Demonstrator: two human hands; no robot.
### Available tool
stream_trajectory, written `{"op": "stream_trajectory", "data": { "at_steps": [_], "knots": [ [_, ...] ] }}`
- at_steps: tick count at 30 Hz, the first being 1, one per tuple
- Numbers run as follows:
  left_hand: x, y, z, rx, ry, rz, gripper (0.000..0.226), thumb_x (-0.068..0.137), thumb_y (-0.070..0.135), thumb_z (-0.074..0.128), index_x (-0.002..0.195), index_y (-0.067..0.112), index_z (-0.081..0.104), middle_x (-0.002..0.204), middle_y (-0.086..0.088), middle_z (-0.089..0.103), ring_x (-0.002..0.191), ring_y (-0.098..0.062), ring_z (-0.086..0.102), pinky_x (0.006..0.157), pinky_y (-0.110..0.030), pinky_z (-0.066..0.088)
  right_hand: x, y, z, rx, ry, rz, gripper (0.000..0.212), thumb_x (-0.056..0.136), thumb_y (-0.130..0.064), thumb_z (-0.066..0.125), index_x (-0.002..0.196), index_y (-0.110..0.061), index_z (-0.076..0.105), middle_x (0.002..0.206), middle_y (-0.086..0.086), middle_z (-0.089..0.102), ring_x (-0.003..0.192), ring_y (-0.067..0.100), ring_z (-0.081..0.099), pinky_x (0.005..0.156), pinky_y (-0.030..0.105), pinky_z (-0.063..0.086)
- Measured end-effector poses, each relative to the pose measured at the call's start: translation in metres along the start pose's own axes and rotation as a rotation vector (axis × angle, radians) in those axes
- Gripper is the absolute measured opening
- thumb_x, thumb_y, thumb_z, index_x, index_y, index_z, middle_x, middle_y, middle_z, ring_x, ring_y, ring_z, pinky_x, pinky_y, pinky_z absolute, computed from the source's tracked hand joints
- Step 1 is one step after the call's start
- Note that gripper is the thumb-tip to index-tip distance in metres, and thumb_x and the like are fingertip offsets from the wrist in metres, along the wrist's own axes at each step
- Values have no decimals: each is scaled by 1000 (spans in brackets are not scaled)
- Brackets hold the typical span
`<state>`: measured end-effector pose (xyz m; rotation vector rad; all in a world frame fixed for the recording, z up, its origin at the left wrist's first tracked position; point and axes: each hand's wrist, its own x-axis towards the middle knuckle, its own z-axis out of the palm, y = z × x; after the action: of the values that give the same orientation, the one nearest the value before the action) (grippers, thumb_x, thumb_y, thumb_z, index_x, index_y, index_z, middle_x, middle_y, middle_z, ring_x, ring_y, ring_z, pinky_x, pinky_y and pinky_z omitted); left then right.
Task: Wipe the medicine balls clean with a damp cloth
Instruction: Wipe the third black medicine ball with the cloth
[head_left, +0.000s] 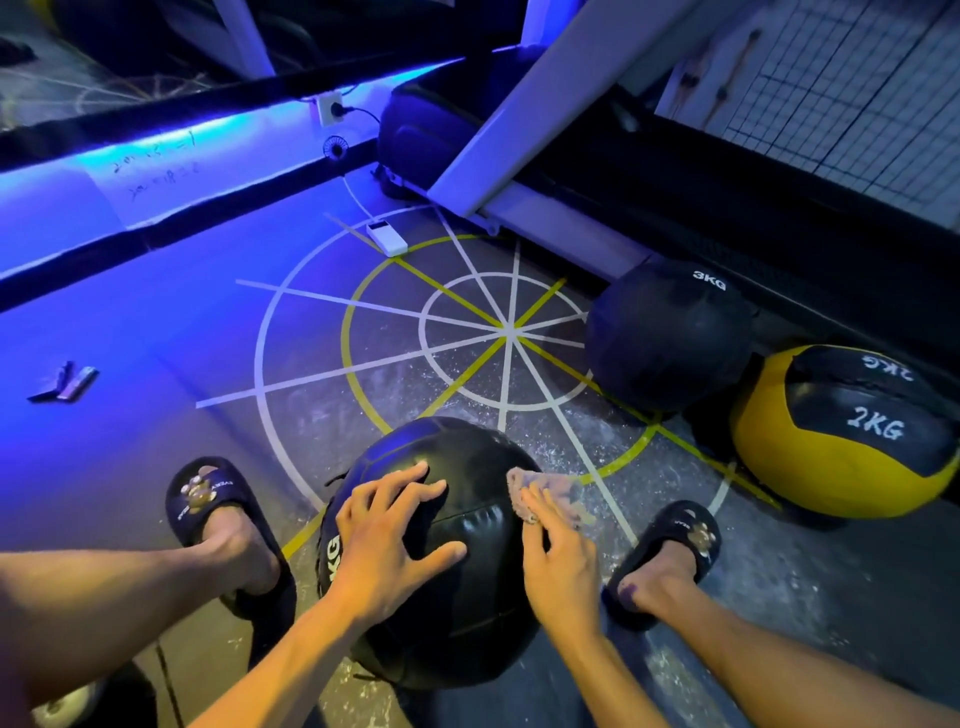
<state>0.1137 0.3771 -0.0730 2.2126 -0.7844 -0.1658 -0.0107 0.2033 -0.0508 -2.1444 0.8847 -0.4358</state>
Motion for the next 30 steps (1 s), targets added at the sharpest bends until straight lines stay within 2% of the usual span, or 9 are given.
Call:
{"op": "stream_trajectory", "data": {
  "at_steps": [3, 5, 7, 9, 14, 19, 24, 27, 30],
  "knots": [
    [12, 3, -12, 2, 64, -28, 48, 77, 82, 56, 116, 54, 61, 138, 31, 47, 125, -12, 39, 104, -48, 34, -19, 2, -5, 23, -9, 7, 37, 101, -13, 61, 131, -32, 69, 133, -28, 55, 132, -5, 43, 98, -4, 27],
    [20, 2, -19, 10, 19, -113, 68, 71, 88, 55, 130, 54, 54, 153, 24, 39, 138, -16, 34, 110, -49, 31, -27, 9, -8, 77, 18, 33, 38, 99, -8, 63, 127, -31, 71, 126, -30, 58, 125, -6, 52, 96, -3, 34],
    [19, -3, -20, -19, -66, -212, 101, 59, 101, 50, 146, 50, 43, 162, 18, 28, 149, -15, 23, 121, -48, 23, -31, 17, -7, 76, 15, 41, 40, 98, -8, 64, 126, -36, 72, 116, -27, 67, 107, -6, 65, 91, 8, 45],
    [12, -5, -16, -64, -86, -221, 110, 54, 105, 47, 150, 50, 39, 162, 19, 28, 151, -14, 20, 124, -47, 21, -27, 25, -8, 69, 12, 85, 41, 99, -15, 62, 127, -44, 68, 97, -19, 70, 84, -5, 64, 84, 24, 52],
    [6, 7, -9, -37, -61, -208, 104, 56, 97, 54, 148, 50, 40, 161, 22, 28, 149, -10, 19, 122, -42, 18, 32, 6, -2, 124, 15, 193, 35, 102, -20, 53, 120, -43, 73, 122, -24, 70, 121, 5, 62, 106, 32, 48],
    [8, 2, -10, -47, -63, -209, 98, 58, 93, 58, 145, 54, 38, 160, 21, 31, 147, -10, 22, 122, -44, 21, 47, -29, 26, -13, -290, -280, 41, 100, -13, 50, 130, -33, 70, 137, -18, 64, 135, -4, 48, 118, 25, 34],
    [8, 3, -10, -60, -63, -208, 98, 57, 95, 57, 144, 54, 37, 158, 25, 29, 148, -10, 21, 123, -43, 20, 87, 7, -3, -71, -206, 249, 30, 106, -23, 51, 120, -34, 74, 126, -13, 71, 99, 10, 68, 86, 21, 53],
    [8, 5, -8, -56, -66, -225, 99, 56, 94, 57, 145, 55, 37, 159, 24, 28, 148, -10, 19, 122, -41, 18, 65, -34, 22, 38, -246, -101, 40, 100, -10, 52, 123, -34, 74, 128, -21, 69, 120, -4, 60, 107, 16, 42],
    [6, 5, -7, -25, -75, -210, 99, 58, 93, 57, 146, 54, 37, 159, 25, 26, 148, -10, 19, 122, -41, 17, 74, -40, 28, 15, -387, -276, 44, 98, -4, 51, 122, -33, 75, 127, -22, 69, 120, -11, 56, 109, 12, 37]
  ]
}}
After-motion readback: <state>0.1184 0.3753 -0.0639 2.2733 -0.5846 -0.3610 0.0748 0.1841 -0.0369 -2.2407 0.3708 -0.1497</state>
